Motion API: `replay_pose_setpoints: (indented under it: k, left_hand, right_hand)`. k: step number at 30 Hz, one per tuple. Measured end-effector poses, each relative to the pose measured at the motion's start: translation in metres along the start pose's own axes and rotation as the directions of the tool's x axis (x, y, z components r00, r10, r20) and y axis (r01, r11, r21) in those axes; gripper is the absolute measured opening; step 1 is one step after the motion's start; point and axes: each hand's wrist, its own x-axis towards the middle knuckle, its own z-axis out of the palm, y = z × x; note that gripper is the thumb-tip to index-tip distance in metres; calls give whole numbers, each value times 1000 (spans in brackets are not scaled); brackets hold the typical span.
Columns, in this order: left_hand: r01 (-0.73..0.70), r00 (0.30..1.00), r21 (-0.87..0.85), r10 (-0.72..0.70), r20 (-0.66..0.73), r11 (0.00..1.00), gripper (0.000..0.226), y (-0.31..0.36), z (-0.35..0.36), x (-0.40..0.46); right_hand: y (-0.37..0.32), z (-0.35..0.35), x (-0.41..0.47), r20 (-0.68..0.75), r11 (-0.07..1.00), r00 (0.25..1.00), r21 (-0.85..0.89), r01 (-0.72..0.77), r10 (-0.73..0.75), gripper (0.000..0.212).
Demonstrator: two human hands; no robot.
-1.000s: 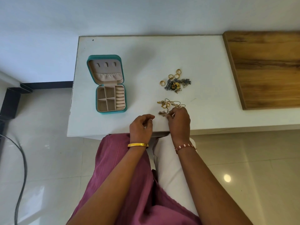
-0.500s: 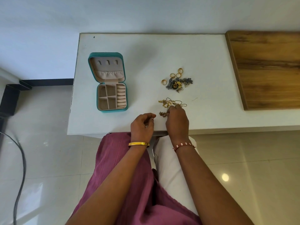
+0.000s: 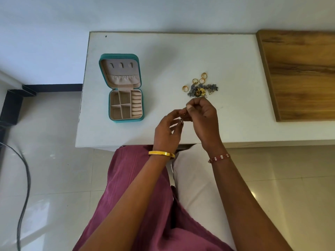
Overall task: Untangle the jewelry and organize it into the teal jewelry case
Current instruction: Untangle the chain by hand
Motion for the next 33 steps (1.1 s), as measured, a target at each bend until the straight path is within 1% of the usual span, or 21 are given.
replay_pose_setpoints:
  k: [3, 6, 9, 10, 11, 12, 13, 15, 17, 18, 19, 21, 24, 26, 28, 30, 33]
  left_hand:
    - [-8, 999, 44, 10, -45, 999, 27, 8, -3, 6]
    - [-10, 999, 32, 11, -31, 999, 19, 12, -8, 7]
    - [3, 1000, -31, -3, -17, 1000, 10, 14, -17, 8]
    - [33, 999, -70, -34, -10, 997, 11, 15, -21, 10]
    - [85, 996, -146, -86, 2, 986, 14, 16, -25, 11]
    - [155, 988, -262, -154, 25, 953, 19, 17, -29, 13]
    - [224, 974, -394, -219, 60, 891, 23, 19, -32, 14]
    - [326, 943, -601, -299, 148, 729, 25, 22, -38, 18]
    - [387, 918, -705, -319, 235, 594, 25, 24, -43, 20]
    - [407, 909, -735, -316, 271, 543, 26, 24, -44, 20]
    - [421, 903, -755, -310, 296, 504, 26, 25, -45, 20]
    - [440, 894, -771, -312, 323, 461, 26, 24, -46, 20]
    - [466, 881, -774, -304, 362, 430, 25, 24, -48, 18]
    - [477, 876, -775, -303, 376, 415, 25, 23, -49, 17]
    - [472, 876, -774, -321, 359, 422, 23, 22, -50, 17]
    - [449, 888, -761, -332, 319, 468, 20, 19, -53, 17]
    - [401, 913, -674, -325, 245, 620, 20, 9, -60, 20]
  right_hand:
    - [-12, -1, 1, 31, 997, 998, -60, 47, -45, 21]
    - [-21, -5, 1, 68, 992, 995, -98, 77, -70, 18]
    - [-26, -11, 2, 59, 994, 996, -83, 78, -74, 24]
    - [-27, -13, 3, 48, 994, 996, -77, 73, -70, 25]
    - [-27, -16, 3, 42, 996, 997, -68, 65, -62, 24]
    - [-28, -18, 4, 40, 997, 998, -61, 53, -51, 24]
    - [-27, -20, 4, 40, 997, 999, -61, 38, -35, 22]
    - [-23, -22, 4, 49, 996, 999, -87, 5, -1, 18]
    - [-17, -20, 3, 73, 990, 997, -138, -25, 35, 15]
    - [-12, -18, 3, 91, 986, 994, -165, -39, 55, 15]
    - [-7, -15, 3, 112, 981, 991, -187, -52, 74, 16]
    - [6, -7, 3, 156, 970, 982, -233, -68, 106, 20]
    - [22, 5, -1, 215, 943, 964, -325, -78, 153, 25]
    - [28, 12, -4, 236, 921, 960, -385, -51, 152, 20]
    - [30, 14, -6, 215, 899, 968, -437, -22, 128, 10]
    - [31, 11, -4, 178, 889, 979, -457, -10, 103, 6]
    - [30, 1, 1, 121, 883, 990, -470, -9, 74, 9]
